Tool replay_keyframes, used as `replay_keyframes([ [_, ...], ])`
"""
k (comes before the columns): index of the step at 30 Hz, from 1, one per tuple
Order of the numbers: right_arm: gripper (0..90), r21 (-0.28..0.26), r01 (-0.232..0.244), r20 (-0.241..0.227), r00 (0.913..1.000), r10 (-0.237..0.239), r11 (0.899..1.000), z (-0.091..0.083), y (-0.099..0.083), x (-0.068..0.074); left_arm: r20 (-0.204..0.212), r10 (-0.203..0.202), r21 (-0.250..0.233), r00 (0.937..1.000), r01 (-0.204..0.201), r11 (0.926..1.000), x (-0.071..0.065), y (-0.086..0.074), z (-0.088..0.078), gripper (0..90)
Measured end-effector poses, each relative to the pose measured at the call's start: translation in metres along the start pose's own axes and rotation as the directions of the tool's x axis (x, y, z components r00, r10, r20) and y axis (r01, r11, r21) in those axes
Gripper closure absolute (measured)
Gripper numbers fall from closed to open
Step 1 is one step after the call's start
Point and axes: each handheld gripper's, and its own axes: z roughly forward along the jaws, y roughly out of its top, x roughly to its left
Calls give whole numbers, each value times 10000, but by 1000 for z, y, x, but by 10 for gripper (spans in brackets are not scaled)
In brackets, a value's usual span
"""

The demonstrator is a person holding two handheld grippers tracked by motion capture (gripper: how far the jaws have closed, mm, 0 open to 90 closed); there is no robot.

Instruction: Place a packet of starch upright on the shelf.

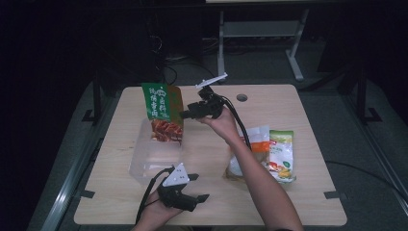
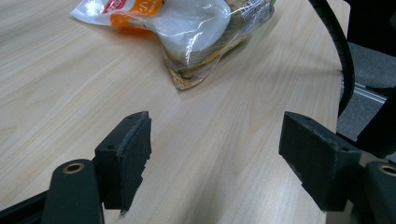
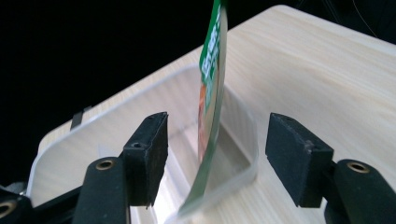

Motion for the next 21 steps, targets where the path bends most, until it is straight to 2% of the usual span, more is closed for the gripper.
replay_keyframes([
  [8,374,219,65,350,9994,-72,9997,-27,-21,3,-43,113,-40,9999,-113,9999,-2,1,0,250],
  [12,363,356,-46,476,9989,29,9994,-39,-29,4,-3,347,120,9994,-347,9993,-2,1,2,250],
  [16,345,539,-38,660,9978,2,9985,-52,-38,8,30,408,127,9992,-409,9991,-5,2,4,250],
  [21,344,672,-116,962,9953,51,9977,-72,-55,11,-8,271,51,9996,-271,9996,-2,2,1,248],
])
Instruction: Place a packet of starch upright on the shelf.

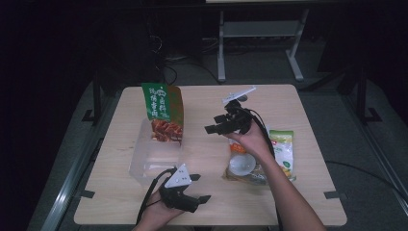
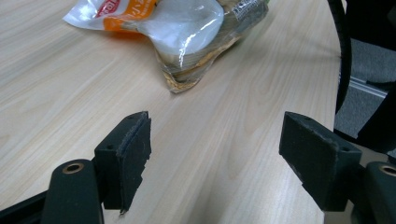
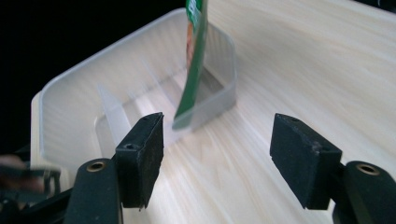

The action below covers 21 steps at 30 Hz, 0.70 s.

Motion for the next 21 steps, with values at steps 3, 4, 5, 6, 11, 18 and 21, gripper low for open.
replay_keyframes([
  [3,349,103,-206,197,9996,204,9997,-10,-8,-3,-48,16,-47,10000,-17,10000,3,-1,-1,247],
  [4,348,171,-366,261,9990,362,9992,-15,-11,-5,-40,-25,-60,10000,25,10000,3,-1,-1,248],
  [5,347,199,-376,360,9987,368,9991,-18,-14,-6,-38,-31,-66,10000,31,10000,3,-1,-1,248],
  [6,344,225,-390,478,9981,379,9990,-22,-16,-8,-51,-19,-61,10000,18,10000,3,-1,-1,247],
  [11,347,428,-648,950,9936,605,9970,-39,-28,-16,-29,-31,-33,10000,31,10000,3,-1,1,247],
  [18,346,502,-926,1214,9889,860,9944,-56,-43,-22,-31,-56,-52,10000,56,10000,2,-1,1,247],
  [21,342,516,-1107,1407,9847,1025,9925,-66,-51,-25,-28,-36,-19,10000,36,10000,2,-1,1,248],
])
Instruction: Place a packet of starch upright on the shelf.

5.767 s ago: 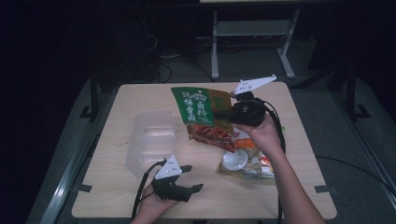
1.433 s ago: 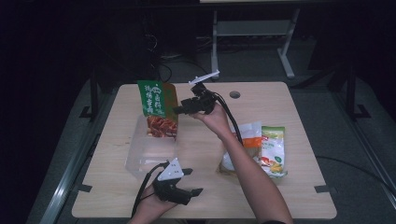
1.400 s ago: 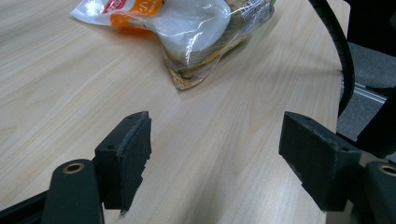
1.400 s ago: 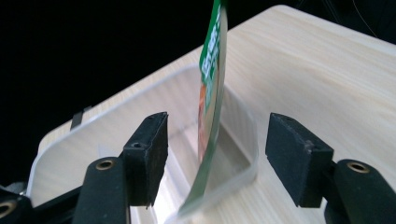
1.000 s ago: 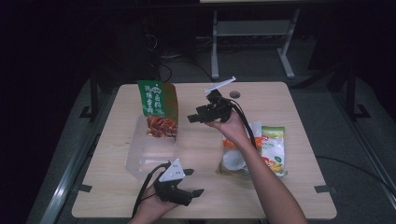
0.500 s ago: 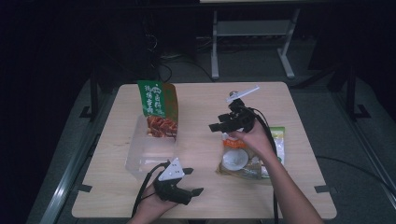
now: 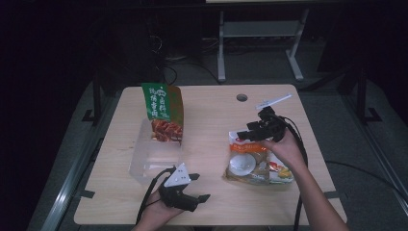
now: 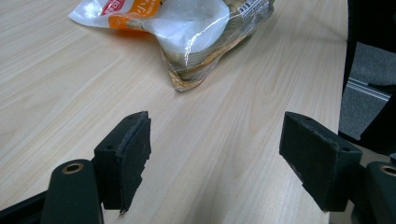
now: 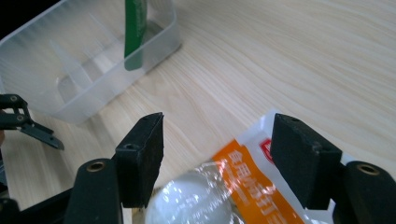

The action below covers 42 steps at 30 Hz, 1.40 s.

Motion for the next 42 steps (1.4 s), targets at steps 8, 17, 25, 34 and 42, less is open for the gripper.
replay_keyframes([
  [8,341,350,-423,549,9977,404,9985,-14,-24,-17,-40,8,51,10000,-8,10000,0,0,0,247],
  [17,323,554,-985,1157,9891,916,9936,-22,-54,-39,-38,-56,38,10000,56,10000,0,-1,1,248],
  [25,327,667,-1603,985,9832,1533,9848,-16,-72,-51,-54,-39,47,10000,39,10000,1,-1,1,248],
  [34,456,996,-1428,366,9895,1398,9847,2,-74,-49,-31,-26,62,10000,26,10000,0,-1,1,248],
  [42,661,895,-1344,259,9908,1326,9869,7,-76,-46,-2,32,116,10000,-32,9999,0,-1,3,249],
])
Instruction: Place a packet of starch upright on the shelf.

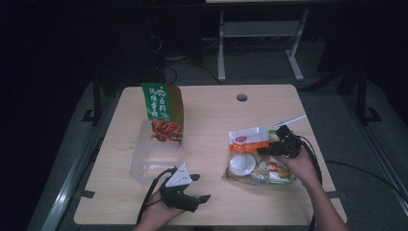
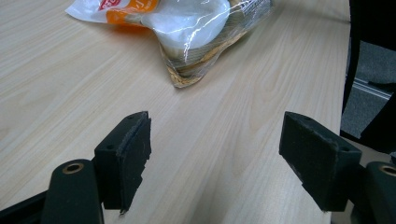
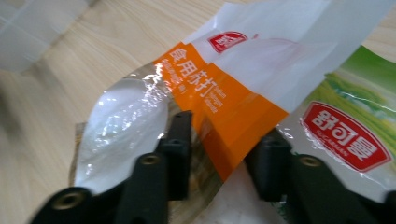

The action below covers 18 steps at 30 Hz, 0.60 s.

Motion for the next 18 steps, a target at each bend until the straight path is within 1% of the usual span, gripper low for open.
replay_keyframes([
  [1,741,-92,-3,-173,9999,1,10000,0,0,0,34,-20,-3,10000,20,10000,0,0,1,249],
  [2,777,-117,60,-234,9997,-63,9999,-1,0,1,34,-20,-3,10000,20,10000,0,0,1,249],
  [3,814,-173,34,-294,9996,-39,9998,-2,0,2,72,-127,-10,9999,127,9999,-1,0,2,249],
  [5,880,-316,120,-467,9988,-135,9994,-3,1,4,83,-122,-3,9999,122,9999,-1,0,3,249],
  [8,895,-640,379,-557,9976,-414,9972,-5,2,9,140,-208,-59,9997,209,9998,-1,0,5,249],
  [10,897,-1069,502,-764,9954,-585,9930,-10,3,13,51,-215,-74,9998,215,9997,-3,1,7,246],
  [13,898,-1784,732,-1080,9897,-935,9812,-16,3,23,127,-253,-51,9996,253,9997,-5,2,9,242],
  [14,898,-1941,838,-1109,9881,-1067,9774,-18,2,26,123,-216,-44,9997,217,9998,-4,2,10,242],
  [15,898,-2035,901,-1116,9871,-1145,9749,-19,2,29,163,-319,-89,9994,320,9994,-4,3,11,241],
  [17,898,-2326,1085,-1235,9824,-1400,9665,-22,1,36,242,-431,-134,9988,434,9990,-4,4,12,241],
  [18,898,-2508,1225,-1273,9792,-1582,9602,-23,1,39,242,-431,-134,9988,434,9990,-4,4,12,241],
])
